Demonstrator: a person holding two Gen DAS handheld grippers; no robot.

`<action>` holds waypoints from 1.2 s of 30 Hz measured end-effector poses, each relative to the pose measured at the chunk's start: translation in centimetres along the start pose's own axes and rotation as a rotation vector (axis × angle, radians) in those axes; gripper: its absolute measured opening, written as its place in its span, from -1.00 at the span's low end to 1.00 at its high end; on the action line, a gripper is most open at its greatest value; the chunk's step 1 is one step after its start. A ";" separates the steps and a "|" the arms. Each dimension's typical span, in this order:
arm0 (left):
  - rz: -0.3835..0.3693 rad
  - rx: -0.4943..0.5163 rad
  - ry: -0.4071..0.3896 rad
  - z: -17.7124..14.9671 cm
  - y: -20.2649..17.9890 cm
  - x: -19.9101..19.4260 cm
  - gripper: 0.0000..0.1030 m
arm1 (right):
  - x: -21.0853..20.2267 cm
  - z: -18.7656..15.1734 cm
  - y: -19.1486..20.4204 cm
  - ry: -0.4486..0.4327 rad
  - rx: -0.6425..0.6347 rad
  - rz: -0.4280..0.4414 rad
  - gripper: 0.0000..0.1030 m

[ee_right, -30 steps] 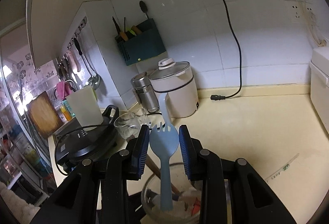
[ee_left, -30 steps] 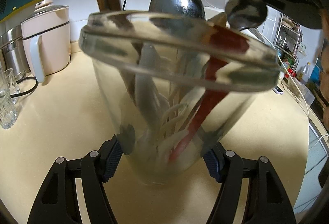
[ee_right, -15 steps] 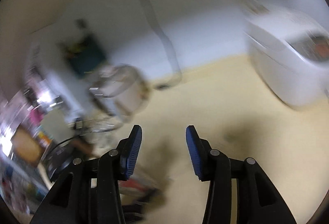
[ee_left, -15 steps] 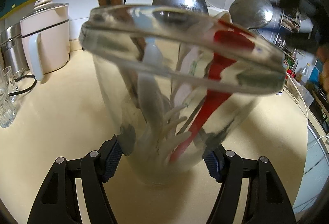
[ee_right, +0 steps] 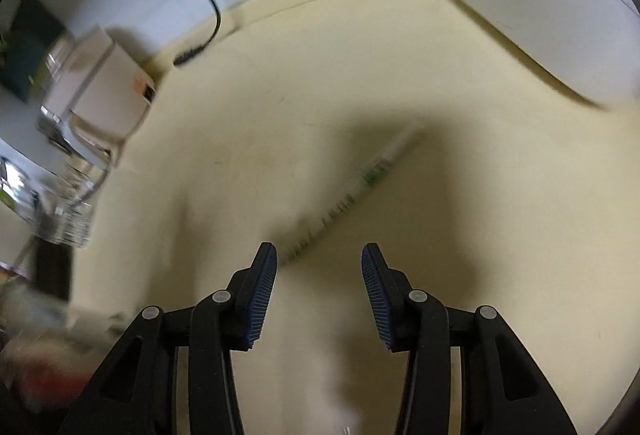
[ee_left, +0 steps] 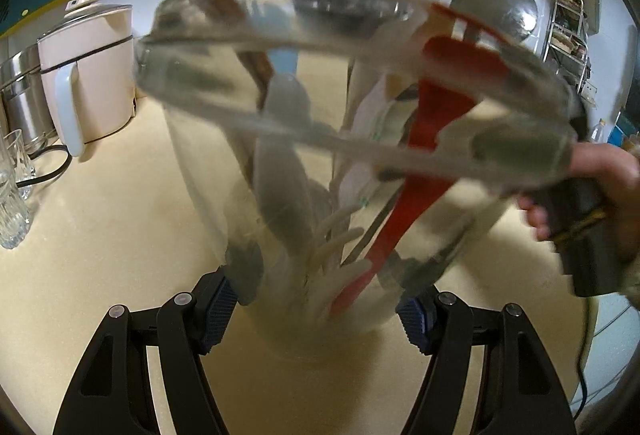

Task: Organize utensils
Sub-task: 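Grasp the wrapped chopsticks on the counter with the right tool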

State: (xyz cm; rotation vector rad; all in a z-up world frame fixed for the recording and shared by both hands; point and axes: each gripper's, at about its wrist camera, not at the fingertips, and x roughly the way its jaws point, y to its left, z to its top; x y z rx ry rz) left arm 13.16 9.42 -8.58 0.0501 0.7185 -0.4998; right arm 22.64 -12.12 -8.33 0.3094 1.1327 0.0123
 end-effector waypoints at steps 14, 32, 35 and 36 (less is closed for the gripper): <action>-0.010 -0.012 0.013 0.3 0.3 1.1 0.43 | 1.1 -2.7 1.7 0.067 -0.394 -0.133 -0.11; -0.025 -0.022 0.012 1.0 1.5 1.9 0.43 | -1.9 -2.8 -6.6 0.059 -0.222 -0.108 -0.11; -0.023 -0.020 0.012 0.9 1.4 1.8 0.43 | -0.6 -0.4 -6.0 0.031 -0.207 -0.158 -0.11; -0.022 -0.019 0.012 0.8 1.5 1.7 0.43 | -0.3 0.1 -5.7 0.027 -0.216 -0.191 -0.11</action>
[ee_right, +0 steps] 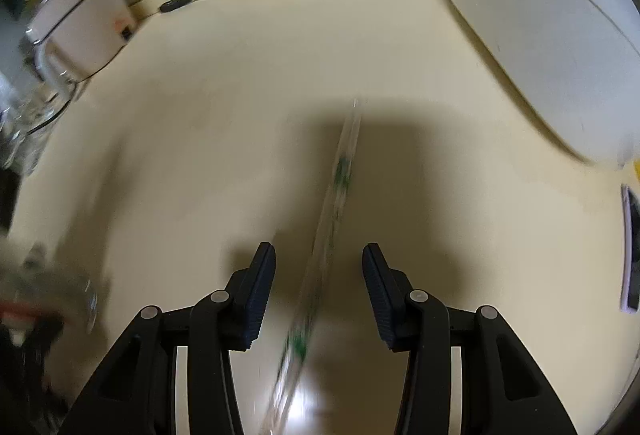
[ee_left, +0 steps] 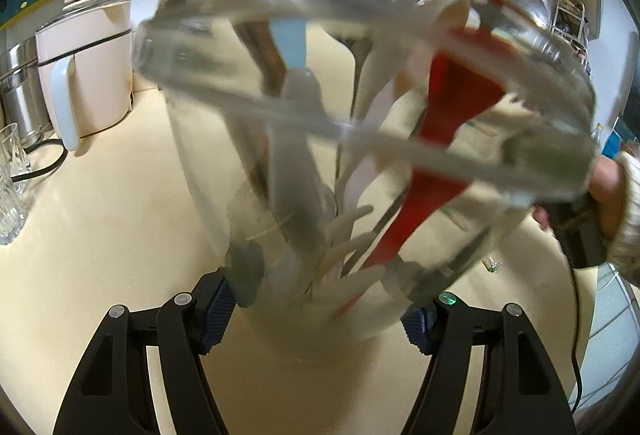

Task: Organize utensils
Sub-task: 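Grasp the wrapped chopsticks on the counter with the right tool, then lower the wrapped chopsticks into the jar and release with the right tool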

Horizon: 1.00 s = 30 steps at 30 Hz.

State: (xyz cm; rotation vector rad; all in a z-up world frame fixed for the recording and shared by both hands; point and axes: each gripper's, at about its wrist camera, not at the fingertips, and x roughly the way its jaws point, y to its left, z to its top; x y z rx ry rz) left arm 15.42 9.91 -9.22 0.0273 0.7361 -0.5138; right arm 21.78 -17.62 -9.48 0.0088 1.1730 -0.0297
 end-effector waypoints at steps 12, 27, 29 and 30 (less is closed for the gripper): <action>0.006 0.006 -0.001 -0.2 -0.9 -0.6 0.43 | 0.8 2.3 -0.2 -0.023 0.007 0.039 -0.79; 0.009 0.008 0.002 0.0 -1.2 -0.3 0.43 | -14.8 0.4 2.2 -0.466 0.041 0.251 -0.80; 0.008 0.007 0.002 0.0 -1.2 -0.3 0.43 | -17.4 0.7 3.0 -0.529 0.013 0.255 -0.80; 0.008 0.007 0.003 0.0 -1.1 -0.2 0.43 | -18.7 0.7 3.5 -0.558 -0.003 0.258 -0.80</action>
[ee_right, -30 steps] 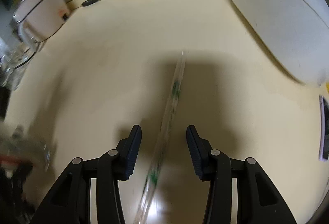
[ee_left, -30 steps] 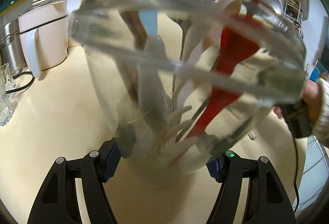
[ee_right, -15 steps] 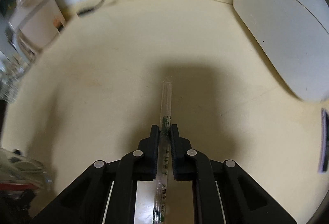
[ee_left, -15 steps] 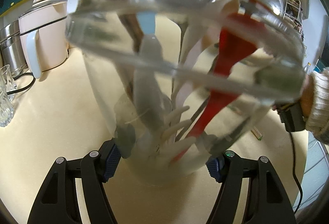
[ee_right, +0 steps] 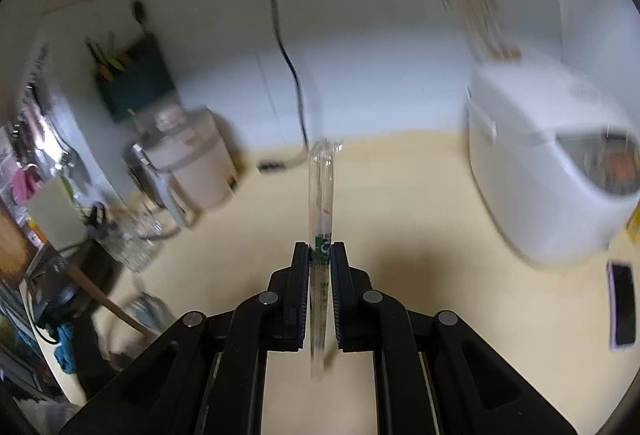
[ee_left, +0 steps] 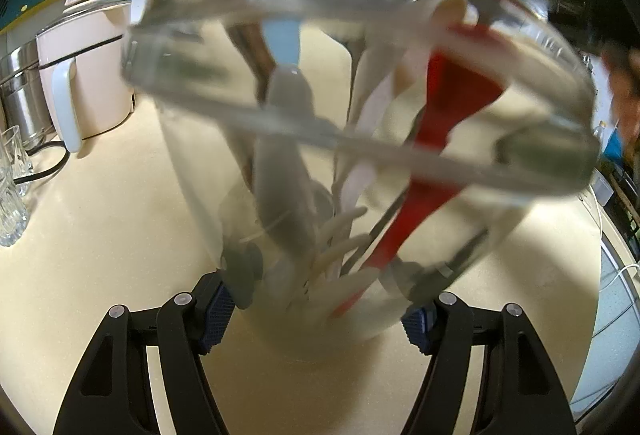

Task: Organize utensils
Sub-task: 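Lower the wrapped chopsticks into the jar and release with the right tool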

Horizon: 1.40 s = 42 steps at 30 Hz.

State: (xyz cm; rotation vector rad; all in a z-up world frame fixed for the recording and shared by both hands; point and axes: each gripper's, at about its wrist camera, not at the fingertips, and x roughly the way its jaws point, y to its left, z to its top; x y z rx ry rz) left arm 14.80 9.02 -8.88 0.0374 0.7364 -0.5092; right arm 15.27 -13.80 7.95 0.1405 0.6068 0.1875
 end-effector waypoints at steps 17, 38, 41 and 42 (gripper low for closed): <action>-0.001 0.002 -0.008 0.3 0.2 0.4 0.43 | -8.7 6.4 8.6 -0.198 -0.073 0.289 -0.80; -0.002 0.013 -0.007 0.5 0.1 0.2 0.43 | 0.0 -2.8 13.0 0.224 -0.167 0.303 -0.77; -0.001 0.015 -0.005 0.6 0.2 0.3 0.43 | -1.5 -2.3 12.3 0.164 -0.151 0.273 -0.55; 0.000 0.016 -0.005 0.7 0.1 0.3 0.43 | -2.1 -1.9 11.8 0.143 -0.133 0.263 -0.51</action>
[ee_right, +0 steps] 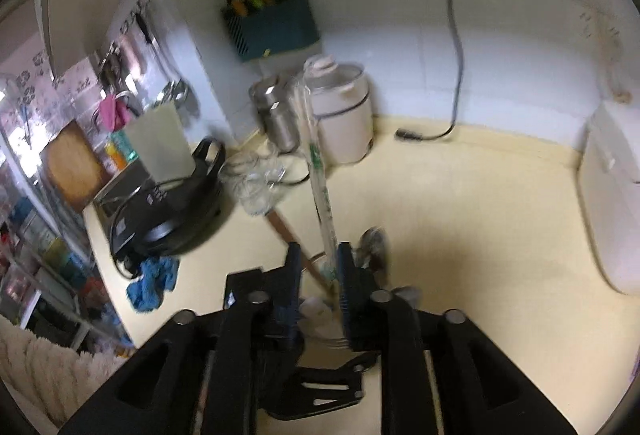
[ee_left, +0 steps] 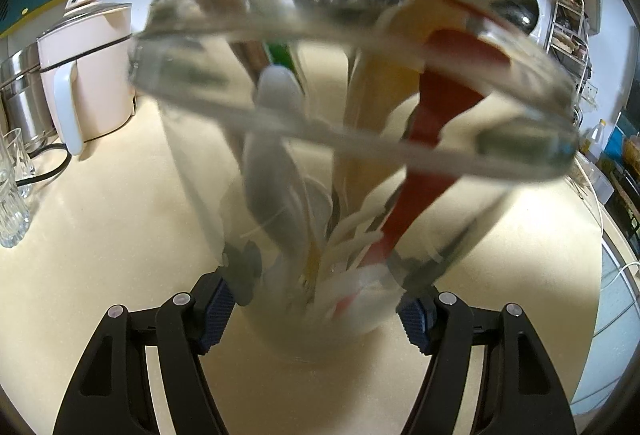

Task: Organize utensils
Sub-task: 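Lower the wrapped chopsticks into the jar and release with the right tool, then set the glass jar down on the counter and open the left tool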

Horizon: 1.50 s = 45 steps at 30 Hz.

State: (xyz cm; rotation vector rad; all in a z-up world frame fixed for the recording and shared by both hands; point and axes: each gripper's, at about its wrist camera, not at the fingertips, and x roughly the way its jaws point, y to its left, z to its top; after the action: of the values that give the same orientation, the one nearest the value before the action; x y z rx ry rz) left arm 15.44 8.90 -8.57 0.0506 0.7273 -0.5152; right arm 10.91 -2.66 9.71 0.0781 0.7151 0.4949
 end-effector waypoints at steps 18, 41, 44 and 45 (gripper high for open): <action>-0.001 0.005 0.001 0.0 -0.1 0.1 0.45 | -1.0 -8.3 -7.5 0.173 0.366 -0.158 -0.34; -0.001 0.032 -0.009 -0.8 -0.6 -1.3 0.48 | -1.9 -12.0 -6.0 0.209 0.474 -0.200 -0.05; 0.015 0.041 -0.022 -0.6 -1.2 -2.4 0.49 | -2.1 -11.8 -6.1 0.196 0.457 -0.163 0.09; 0.019 0.041 -0.028 -0.6 -1.3 -3.0 0.49 | -2.2 -11.7 -6.2 0.191 0.449 -0.148 0.12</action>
State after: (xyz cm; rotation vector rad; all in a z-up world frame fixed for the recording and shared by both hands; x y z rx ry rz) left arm 12.57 9.21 -6.92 0.0881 0.6879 -0.5113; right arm 4.49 -10.22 0.74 0.3991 1.0028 0.1937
